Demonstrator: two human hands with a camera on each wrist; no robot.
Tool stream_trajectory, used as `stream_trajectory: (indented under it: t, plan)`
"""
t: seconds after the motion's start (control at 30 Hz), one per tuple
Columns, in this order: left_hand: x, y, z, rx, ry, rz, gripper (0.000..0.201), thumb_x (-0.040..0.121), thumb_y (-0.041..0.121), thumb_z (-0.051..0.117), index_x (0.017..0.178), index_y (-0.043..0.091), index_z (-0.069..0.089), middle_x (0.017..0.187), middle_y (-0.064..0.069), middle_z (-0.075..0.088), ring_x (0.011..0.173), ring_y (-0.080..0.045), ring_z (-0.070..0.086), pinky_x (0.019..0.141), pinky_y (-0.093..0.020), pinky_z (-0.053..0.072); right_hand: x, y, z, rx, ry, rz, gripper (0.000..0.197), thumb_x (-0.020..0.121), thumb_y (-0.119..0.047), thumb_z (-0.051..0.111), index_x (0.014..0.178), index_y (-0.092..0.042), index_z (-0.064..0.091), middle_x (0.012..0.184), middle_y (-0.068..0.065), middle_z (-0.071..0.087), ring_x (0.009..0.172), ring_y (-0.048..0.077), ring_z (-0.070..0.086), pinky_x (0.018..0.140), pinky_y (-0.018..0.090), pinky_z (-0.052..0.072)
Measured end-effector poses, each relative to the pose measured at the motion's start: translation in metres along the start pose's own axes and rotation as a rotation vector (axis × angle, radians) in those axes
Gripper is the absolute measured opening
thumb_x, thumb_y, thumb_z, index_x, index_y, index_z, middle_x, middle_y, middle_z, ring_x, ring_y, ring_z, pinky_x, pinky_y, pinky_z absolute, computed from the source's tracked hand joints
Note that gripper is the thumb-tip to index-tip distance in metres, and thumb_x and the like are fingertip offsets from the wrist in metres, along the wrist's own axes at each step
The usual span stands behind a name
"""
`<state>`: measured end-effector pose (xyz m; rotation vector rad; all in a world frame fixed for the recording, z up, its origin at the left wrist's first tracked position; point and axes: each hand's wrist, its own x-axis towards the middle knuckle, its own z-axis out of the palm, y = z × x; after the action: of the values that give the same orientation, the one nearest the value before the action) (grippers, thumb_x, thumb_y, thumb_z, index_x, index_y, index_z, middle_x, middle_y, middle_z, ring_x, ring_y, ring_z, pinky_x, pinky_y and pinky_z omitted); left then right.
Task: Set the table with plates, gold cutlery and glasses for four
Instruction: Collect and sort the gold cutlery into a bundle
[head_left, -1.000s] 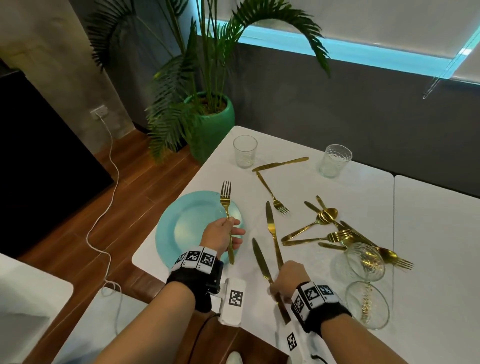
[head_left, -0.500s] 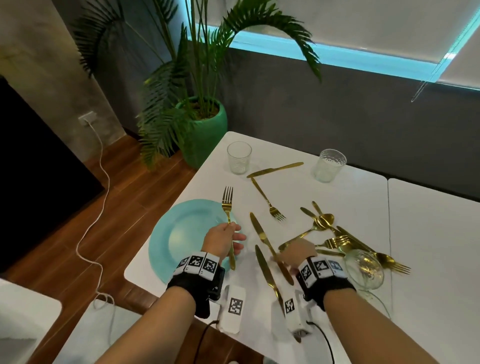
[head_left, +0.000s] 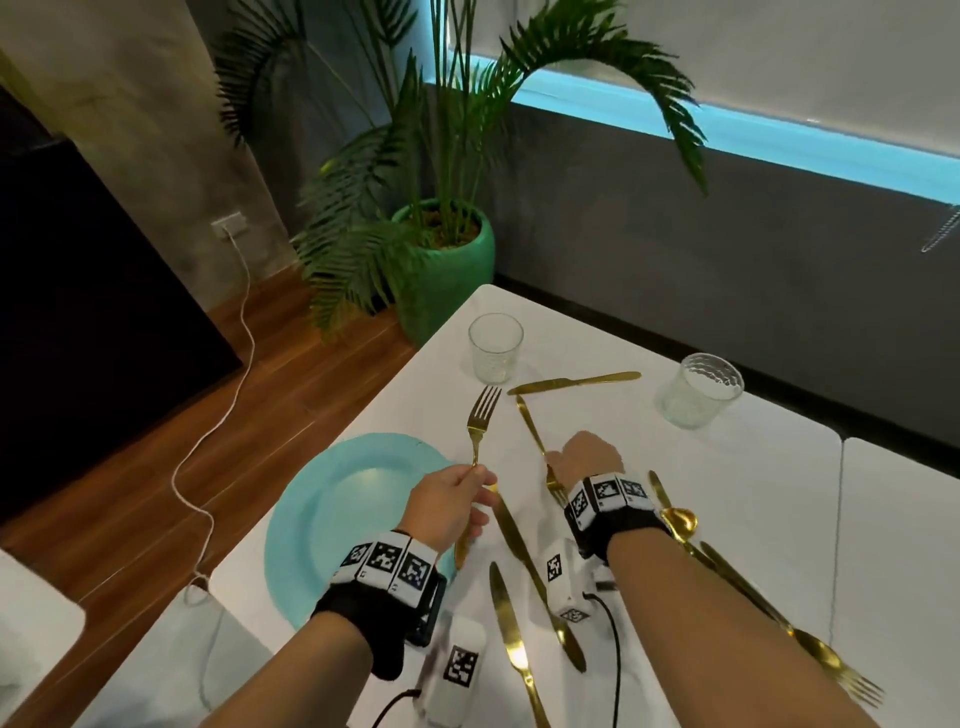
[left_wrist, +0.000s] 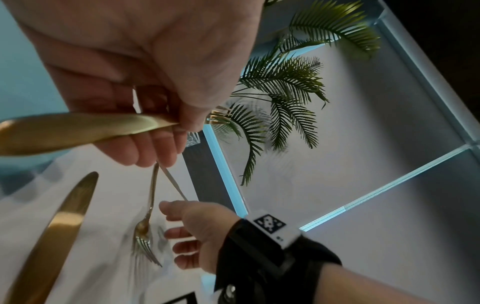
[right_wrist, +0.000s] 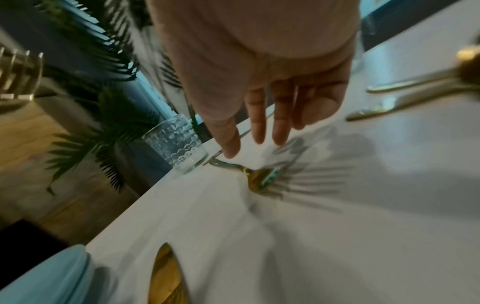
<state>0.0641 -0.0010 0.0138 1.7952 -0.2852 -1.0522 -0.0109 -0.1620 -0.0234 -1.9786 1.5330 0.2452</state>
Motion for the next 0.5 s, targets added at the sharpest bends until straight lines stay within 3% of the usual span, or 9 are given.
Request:
stream_trajectory:
  t: [0.1, 0.27, 0.4, 0.5]
  plan:
    - [0.007, 0.0, -0.001, 0.014, 0.022, 0.024, 0.026, 0.098, 0.022, 0.043, 0.084, 0.014, 0.063, 0.071, -0.004, 0.063, 0.057, -0.017, 0.051, 0.056, -0.027, 0.045, 0.013, -0.015, 0.002, -0.144, -0.042, -0.1, 0.043, 0.089, -0.036, 0.058, 0.12, -0.006, 0.057, 0.128, 0.011, 0.059, 0.118, 0.028, 0.055, 0.093, 0.032, 0.046]
    - [0.022, 0.0, -0.003, 0.167, 0.033, 0.083, 0.029, 0.098, 0.027, 0.043, 0.093, 0.01, 0.067, 0.078, -0.002, 0.064, 0.067, -0.017, 0.056, 0.067, -0.031, 0.053, 0.018, -0.021, 0.008, -0.31, -0.001, -0.167, 0.024, 0.091, -0.017, 0.055, 0.109, -0.004, 0.063, 0.117, 0.012, 0.065, 0.108, 0.027, 0.063, 0.087, 0.032, 0.051]
    - [0.028, 0.014, -0.003, 0.496, 0.072, 0.246, 0.033, 0.099, 0.028, 0.039, 0.097, 0.013, 0.069, 0.1, 0.001, 0.061, 0.096, -0.018, 0.057, 0.088, -0.027, 0.041, 0.008, -0.022, -0.005, -0.514, 0.021, -0.308, 0.026, 0.092, -0.016, 0.05, 0.114, -0.008, 0.061, 0.118, 0.01, 0.063, 0.11, 0.025, 0.059, 0.09, 0.032, 0.048]
    - [0.033, 0.024, -0.001, 0.684, -0.006, 0.331, 0.037, 0.1, 0.028, 0.035, 0.104, 0.012, 0.068, 0.114, -0.008, 0.063, 0.109, -0.023, 0.055, 0.093, -0.028, 0.037, -0.012, -0.025, -0.023, -0.648, 0.005, -0.551, 0.025, 0.092, -0.025, 0.054, 0.113, -0.017, 0.064, 0.118, 0.003, 0.063, 0.115, 0.022, 0.052, 0.093, 0.032, 0.04]
